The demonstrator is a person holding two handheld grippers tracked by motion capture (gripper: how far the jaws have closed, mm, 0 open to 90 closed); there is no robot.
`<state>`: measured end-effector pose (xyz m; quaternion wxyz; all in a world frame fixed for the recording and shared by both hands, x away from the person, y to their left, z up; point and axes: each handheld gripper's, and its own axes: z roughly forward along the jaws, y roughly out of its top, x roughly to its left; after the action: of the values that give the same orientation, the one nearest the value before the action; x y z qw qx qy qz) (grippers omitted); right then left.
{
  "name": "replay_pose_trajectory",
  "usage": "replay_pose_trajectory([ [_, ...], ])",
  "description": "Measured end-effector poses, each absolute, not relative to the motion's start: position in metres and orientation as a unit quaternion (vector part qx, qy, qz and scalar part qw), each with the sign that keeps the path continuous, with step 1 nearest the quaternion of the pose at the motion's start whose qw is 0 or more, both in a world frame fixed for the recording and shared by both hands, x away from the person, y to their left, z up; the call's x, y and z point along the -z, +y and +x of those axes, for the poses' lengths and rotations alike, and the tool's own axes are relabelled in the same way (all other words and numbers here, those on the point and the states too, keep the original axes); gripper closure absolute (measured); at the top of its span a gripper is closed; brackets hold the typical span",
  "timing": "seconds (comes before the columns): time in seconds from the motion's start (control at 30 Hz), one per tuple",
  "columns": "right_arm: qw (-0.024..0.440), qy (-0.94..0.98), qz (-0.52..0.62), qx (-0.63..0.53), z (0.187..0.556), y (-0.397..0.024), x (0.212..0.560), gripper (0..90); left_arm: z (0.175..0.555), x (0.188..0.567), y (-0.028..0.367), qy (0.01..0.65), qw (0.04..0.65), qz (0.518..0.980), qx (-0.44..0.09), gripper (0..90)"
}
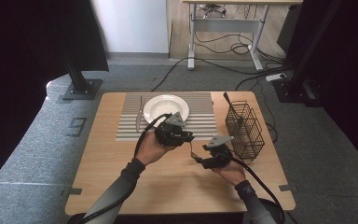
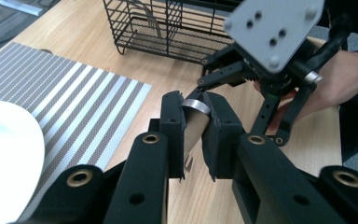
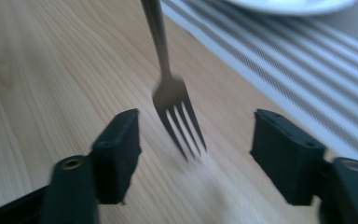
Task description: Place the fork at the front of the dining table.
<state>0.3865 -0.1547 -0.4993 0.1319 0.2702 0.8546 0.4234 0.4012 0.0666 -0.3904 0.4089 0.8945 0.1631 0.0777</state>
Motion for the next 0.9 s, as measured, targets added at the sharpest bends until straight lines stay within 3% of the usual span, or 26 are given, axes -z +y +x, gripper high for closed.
replay_pose_trajectory([
  [0.07, 0.126, 0.858, 0.247, -0.433, 0.390, -0.144, 0.490, 47.5, 0.400, 0.391, 0.067, 0.159, 0.406, 0.897, -0.076, 78.9],
  [0.13, 0.125, 0.859, 0.243, -0.434, 0.391, -0.143, 0.488, 49.2, 0.400, 0.391, 0.068, 0.157, 0.405, 0.898, -0.075, 78.9],
  [0.53, 0.141, 0.877, 0.173, -0.424, 0.389, -0.126, 0.477, 81.8, 0.397, 0.387, 0.071, 0.146, 0.406, 0.899, -0.069, 78.9],
  [0.73, 0.157, 0.871, 0.176, -0.431, 0.385, -0.125, 0.477, 83.6, 0.397, 0.387, 0.073, 0.146, 0.420, 0.893, -0.069, 77.7],
  [0.77, 0.158, 0.871, 0.179, -0.429, 0.384, -0.125, 0.477, 83.6, 0.397, 0.387, 0.074, 0.147, 0.427, 0.889, -0.074, 66.7],
  [0.8, 0.158, 0.871, 0.179, -0.429, 0.384, -0.125, 0.477, 83.6, 0.396, 0.387, 0.075, 0.150, 0.429, 0.887, -0.079, 66.7],
  [0.9, 0.160, 0.873, 0.185, -0.421, 0.384, -0.125, 0.478, 83.6, 0.395, 0.389, 0.079, 0.155, 0.434, 0.883, -0.093, 50.9],
])
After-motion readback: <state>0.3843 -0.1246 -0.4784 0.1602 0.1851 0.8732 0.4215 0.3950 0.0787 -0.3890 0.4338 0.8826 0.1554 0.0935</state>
